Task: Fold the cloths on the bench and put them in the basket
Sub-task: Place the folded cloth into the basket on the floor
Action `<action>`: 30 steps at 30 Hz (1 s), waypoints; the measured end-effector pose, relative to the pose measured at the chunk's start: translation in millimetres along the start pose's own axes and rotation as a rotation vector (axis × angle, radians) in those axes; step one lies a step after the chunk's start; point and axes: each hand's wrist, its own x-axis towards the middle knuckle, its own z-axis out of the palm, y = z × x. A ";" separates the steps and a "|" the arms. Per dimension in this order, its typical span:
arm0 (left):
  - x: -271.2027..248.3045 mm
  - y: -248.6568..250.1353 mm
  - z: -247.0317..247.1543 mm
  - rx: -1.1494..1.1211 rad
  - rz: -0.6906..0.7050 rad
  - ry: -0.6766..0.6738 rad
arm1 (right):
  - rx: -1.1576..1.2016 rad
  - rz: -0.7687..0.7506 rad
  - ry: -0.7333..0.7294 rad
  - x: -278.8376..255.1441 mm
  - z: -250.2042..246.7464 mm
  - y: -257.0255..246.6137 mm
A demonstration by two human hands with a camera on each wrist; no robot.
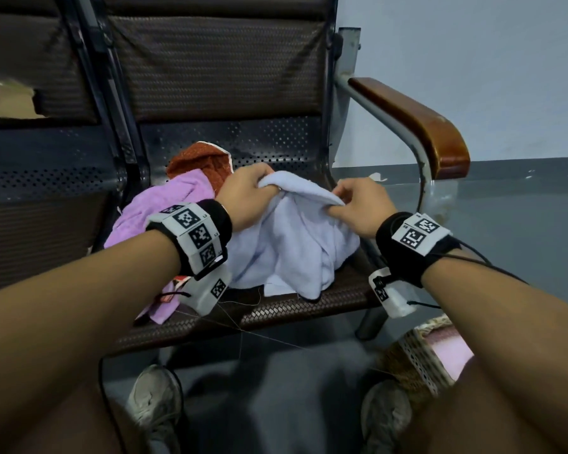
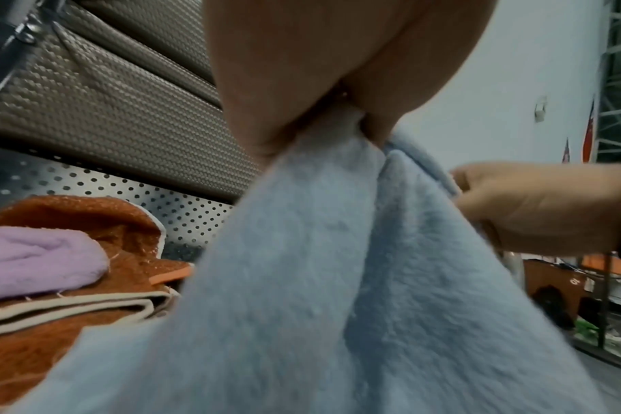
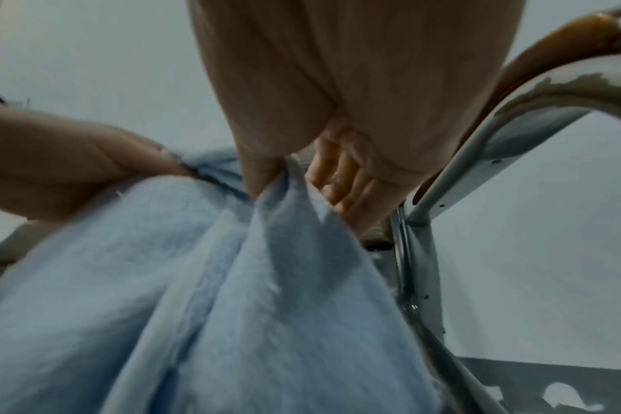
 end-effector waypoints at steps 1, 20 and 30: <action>0.4 -0.9 -3.2 0.021 -0.019 -0.005 | -0.007 0.017 -0.001 0.1 -1.2 3.2; -4.9 5.3 -2.3 -0.069 -0.074 -0.064 | 0.640 0.170 0.067 12.7 -8.1 -22.0; -2.3 10.2 -0.1 0.037 0.025 -0.029 | -0.091 -0.210 0.007 -5.2 23.0 -30.1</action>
